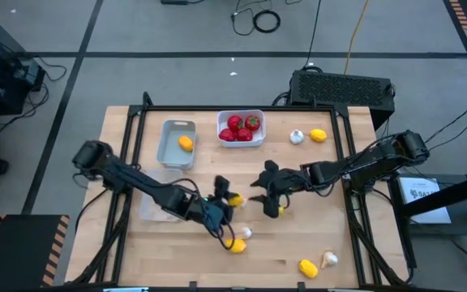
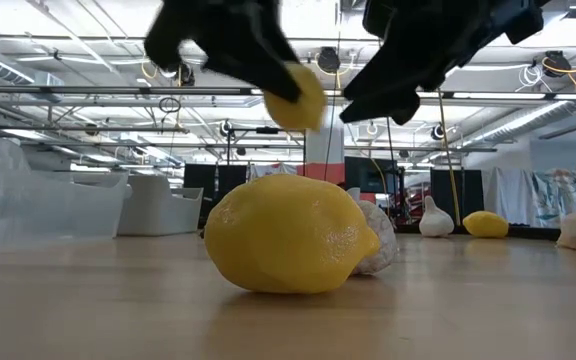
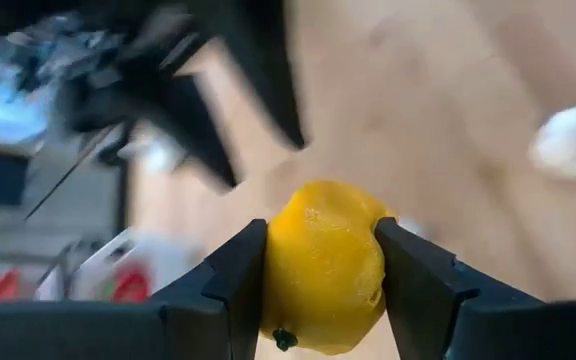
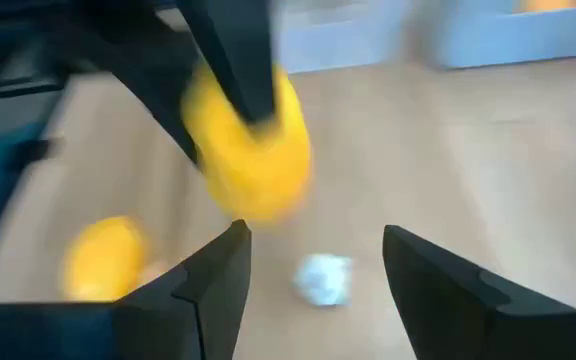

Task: Sort produce into baskets
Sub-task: Put the yellow lemon into the gray bin

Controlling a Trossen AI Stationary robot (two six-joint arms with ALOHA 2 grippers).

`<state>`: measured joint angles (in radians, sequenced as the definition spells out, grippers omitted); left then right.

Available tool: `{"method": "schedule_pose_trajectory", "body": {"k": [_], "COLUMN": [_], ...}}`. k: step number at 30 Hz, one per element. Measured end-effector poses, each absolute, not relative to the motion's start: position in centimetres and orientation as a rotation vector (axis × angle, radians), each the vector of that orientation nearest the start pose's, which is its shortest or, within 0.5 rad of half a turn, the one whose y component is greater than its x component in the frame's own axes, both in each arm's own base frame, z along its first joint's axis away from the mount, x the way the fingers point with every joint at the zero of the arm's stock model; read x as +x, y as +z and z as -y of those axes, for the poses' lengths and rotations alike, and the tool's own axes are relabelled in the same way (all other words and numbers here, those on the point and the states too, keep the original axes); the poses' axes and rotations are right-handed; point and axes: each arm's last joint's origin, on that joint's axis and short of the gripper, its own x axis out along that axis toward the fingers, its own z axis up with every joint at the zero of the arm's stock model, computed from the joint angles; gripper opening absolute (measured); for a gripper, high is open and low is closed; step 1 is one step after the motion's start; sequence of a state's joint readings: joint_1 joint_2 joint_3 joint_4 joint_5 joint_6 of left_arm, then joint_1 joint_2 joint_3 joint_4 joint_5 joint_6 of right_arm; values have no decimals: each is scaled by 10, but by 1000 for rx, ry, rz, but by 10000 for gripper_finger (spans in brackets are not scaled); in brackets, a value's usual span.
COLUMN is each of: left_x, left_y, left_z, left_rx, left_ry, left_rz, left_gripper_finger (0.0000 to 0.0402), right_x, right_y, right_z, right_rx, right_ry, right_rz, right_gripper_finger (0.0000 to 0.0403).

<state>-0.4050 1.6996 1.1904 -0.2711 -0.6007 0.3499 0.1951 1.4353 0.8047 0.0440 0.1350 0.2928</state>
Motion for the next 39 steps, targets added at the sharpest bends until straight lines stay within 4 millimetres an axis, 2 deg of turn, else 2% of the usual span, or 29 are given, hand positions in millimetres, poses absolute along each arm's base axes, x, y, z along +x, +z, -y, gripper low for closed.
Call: {"method": "schedule_pose_trajectory", "body": {"k": [5, 8, 11, 14, 19, 25, 28, 32, 39], "left_x": [309, 286, 261, 240, 215, 199, 194, 191, 193], "left_y": [260, 273, 279, 283, 267, 236, 224, 218, 219], "left_z": [99, 74, 46, 21, -8, -39, -46, -50, -50], "left_rx": [690, 648, 572, 441, 353, 273, 249, 241, 254], "left_ry": [198, 278, 375, 509, 629, 742, 759, 784, 763], "left_rz": [-842, -918, -1013, -1021, -1075, -1212, -1262, -1273, -1265], "left_gripper_finger": [165, 165, 166, 166, 166, 166, 166, 170, 230], "right_x": [293, 293, 293, 293, 293, 293, 293, 293, 293], "right_y": [215, 215, 215, 214, 214, 214, 214, 214, 214], "right_z": [-51, -51, -51, -51, -51, -50, -50, -49, -49], "right_rx": [174, 176, 185, 185, 182, 181, 182, 183, 184], "right_ry": [-82, -84, -87, -87, -87, -88, -89, -93, -93], "right_rz": [-581, -581, -581, -582, -583, -583, -583, -583, -583], "right_gripper_finger": [215, 215, 215, 215, 215, 215, 215, 215, 215]}}
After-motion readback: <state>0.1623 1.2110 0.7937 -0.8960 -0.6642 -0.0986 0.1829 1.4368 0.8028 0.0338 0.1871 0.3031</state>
